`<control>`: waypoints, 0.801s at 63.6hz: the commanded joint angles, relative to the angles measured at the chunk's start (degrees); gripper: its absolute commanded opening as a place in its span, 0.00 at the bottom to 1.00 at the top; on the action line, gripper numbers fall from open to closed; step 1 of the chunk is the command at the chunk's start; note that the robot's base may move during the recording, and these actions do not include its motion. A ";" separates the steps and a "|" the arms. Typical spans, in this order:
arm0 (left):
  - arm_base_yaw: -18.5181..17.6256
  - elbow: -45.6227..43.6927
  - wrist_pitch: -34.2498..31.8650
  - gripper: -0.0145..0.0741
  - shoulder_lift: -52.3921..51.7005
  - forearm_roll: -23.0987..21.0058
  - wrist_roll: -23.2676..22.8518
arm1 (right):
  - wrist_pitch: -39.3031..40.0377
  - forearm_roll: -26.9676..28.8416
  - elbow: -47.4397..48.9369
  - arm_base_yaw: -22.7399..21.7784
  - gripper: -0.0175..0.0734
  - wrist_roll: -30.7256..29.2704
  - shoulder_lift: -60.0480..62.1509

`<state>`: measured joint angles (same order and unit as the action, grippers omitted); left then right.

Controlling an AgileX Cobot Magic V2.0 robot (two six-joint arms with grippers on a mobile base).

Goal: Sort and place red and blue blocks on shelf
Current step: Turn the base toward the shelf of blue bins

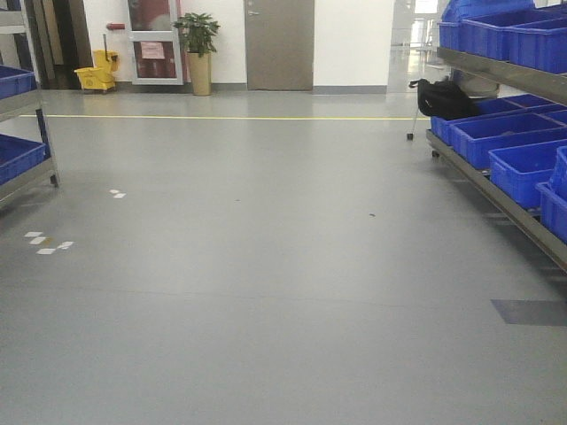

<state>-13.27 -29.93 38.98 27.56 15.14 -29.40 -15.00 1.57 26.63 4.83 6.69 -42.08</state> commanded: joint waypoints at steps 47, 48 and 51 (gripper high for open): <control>0.10 -1.58 -3.98 0.30 0.33 0.81 -0.15 | 4.48 -0.60 1.59 -0.32 0.26 -0.43 0.37; 0.10 -1.58 -3.98 0.30 0.33 0.81 -0.15 | 4.48 -0.60 1.59 -0.32 0.26 -0.43 0.37; 0.10 -1.58 -3.98 0.30 0.33 0.81 -0.15 | 4.48 -0.60 1.59 -0.32 0.26 -0.43 0.37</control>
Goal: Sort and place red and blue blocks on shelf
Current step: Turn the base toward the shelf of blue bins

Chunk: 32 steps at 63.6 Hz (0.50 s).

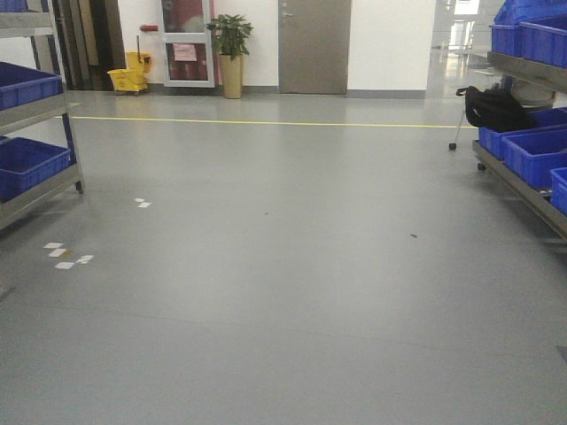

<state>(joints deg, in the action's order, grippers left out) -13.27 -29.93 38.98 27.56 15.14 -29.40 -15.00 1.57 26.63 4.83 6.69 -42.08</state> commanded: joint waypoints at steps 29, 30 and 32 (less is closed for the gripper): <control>0.10 -1.58 -3.98 0.30 0.33 0.81 -0.15 | 4.48 -0.60 1.59 -0.32 0.26 -0.43 0.37; 0.10 -1.58 -3.98 0.30 0.33 0.81 -0.15 | 4.48 -0.60 1.59 -0.32 0.26 -0.43 0.37; 0.10 -1.58 -3.98 0.30 0.33 0.81 -0.15 | 4.48 -0.60 1.59 -0.32 0.26 -0.43 0.37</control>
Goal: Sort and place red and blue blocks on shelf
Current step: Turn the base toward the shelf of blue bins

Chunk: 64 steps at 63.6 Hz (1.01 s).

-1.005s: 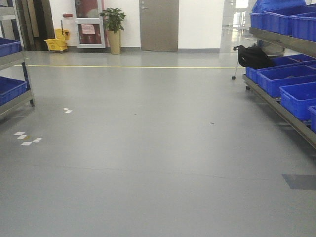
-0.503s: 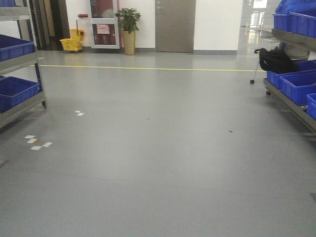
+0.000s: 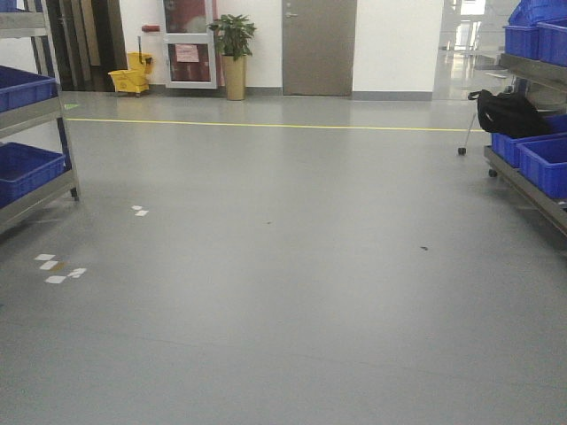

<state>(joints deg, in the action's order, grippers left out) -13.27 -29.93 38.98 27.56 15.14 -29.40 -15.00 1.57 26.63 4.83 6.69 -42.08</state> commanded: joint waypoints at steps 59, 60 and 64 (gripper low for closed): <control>0.10 -1.58 -3.98 0.30 0.33 0.81 -0.15 | 4.48 -0.60 1.59 -0.32 0.26 -0.43 0.37; 0.10 -1.58 -3.98 0.30 0.33 0.81 -0.15 | 4.48 -0.60 1.59 -0.32 0.26 -0.43 0.37; 0.10 -1.58 -3.98 0.30 0.33 0.81 -0.15 | 4.48 -0.60 1.59 -0.32 0.26 -0.43 0.37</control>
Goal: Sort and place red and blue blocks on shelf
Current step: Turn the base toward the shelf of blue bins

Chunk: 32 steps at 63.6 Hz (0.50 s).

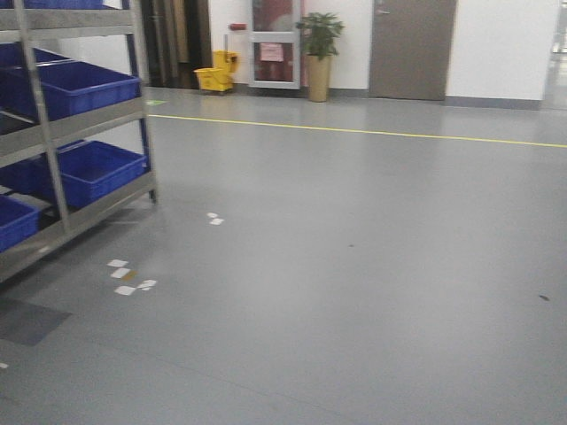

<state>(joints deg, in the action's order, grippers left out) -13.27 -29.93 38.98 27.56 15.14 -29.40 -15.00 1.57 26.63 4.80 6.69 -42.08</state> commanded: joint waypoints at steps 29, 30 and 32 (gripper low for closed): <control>0.10 -1.58 -3.98 0.30 0.33 0.81 -0.15 | 4.48 -0.60 1.59 -0.29 0.26 -0.43 0.37; 0.10 -1.58 -3.98 0.30 0.33 0.81 -0.15 | 4.48 -0.60 1.59 -0.29 0.26 -0.43 0.37; 0.10 -1.58 -3.98 0.30 0.33 0.81 -0.15 | 4.48 -0.60 1.59 -0.29 0.26 -0.43 0.37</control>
<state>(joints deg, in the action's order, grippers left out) -13.27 -29.93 38.98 27.56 15.14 -29.40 -15.00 1.57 26.63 4.80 6.69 -42.08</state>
